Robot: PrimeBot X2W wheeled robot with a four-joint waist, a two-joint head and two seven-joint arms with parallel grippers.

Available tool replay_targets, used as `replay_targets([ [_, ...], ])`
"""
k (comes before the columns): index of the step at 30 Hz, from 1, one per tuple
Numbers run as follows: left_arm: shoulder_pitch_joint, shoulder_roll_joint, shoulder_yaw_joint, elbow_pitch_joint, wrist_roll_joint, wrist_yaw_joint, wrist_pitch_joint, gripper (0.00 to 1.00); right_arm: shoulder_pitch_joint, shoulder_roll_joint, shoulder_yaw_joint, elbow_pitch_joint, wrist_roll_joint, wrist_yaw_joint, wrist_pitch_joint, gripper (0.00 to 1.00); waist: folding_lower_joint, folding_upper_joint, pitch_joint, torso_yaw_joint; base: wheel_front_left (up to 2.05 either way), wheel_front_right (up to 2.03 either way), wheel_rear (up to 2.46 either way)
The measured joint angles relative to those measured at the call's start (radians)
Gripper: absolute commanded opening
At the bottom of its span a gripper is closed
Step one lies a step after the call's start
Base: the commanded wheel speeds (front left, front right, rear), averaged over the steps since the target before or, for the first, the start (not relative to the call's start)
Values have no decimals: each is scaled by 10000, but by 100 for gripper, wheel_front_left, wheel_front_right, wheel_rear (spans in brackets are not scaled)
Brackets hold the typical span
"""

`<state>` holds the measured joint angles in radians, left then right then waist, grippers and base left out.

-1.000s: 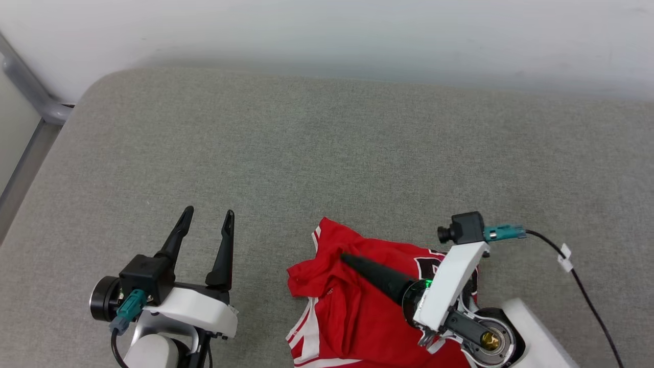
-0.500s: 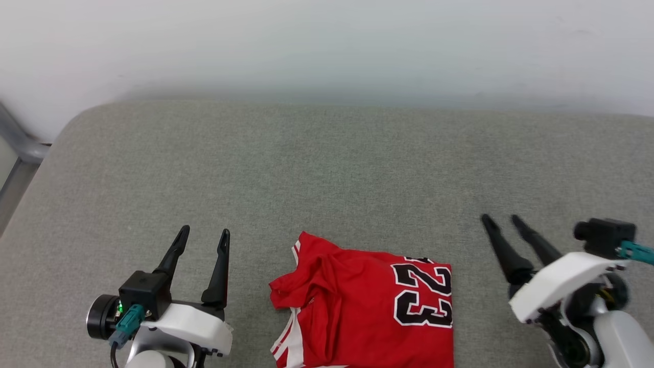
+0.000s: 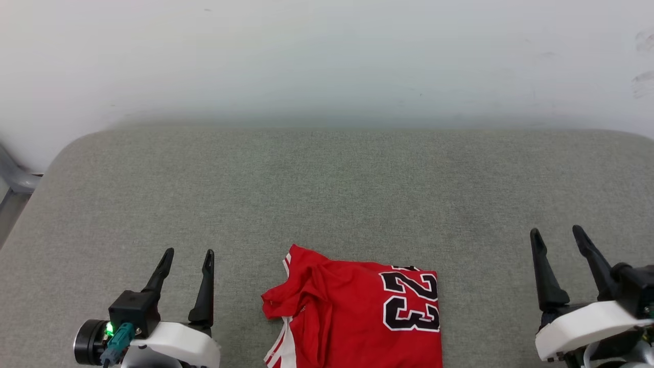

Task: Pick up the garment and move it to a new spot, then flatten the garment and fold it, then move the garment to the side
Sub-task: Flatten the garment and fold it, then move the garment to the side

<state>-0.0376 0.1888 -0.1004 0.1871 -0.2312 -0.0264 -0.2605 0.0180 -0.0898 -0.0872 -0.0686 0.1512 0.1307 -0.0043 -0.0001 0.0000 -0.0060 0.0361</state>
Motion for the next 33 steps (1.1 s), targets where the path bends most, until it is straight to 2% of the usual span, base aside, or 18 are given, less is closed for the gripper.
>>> replay_targets([
  [7, 277, 59, 150, 150, -2, 38, -10, 100, 875, 293, 31, -744, -485, 0, 4, 100, 0, 0, -215, 20, 0, 0, 0],
  [16, 338, 86, 176, 255, -2, 31, -10, 100, 1464, 376, -2, -1231, -330, 0, 259, 100, 1, 0, -313, -19, 0, 0, 0],
  [29, 310, 71, 157, 347, -4, 13, -10, 100, 1524, 384, -217, -1252, 29, 0, 750, 100, 1, 0, -248, 20, 0, 0, 0],
  [33, 175, 29, 146, 330, -4, 4, -12, 100, 1610, 391, -675, -880, 633, 0, 1197, 100, 1, 0, -152, 106, 0, 0, 0],
])
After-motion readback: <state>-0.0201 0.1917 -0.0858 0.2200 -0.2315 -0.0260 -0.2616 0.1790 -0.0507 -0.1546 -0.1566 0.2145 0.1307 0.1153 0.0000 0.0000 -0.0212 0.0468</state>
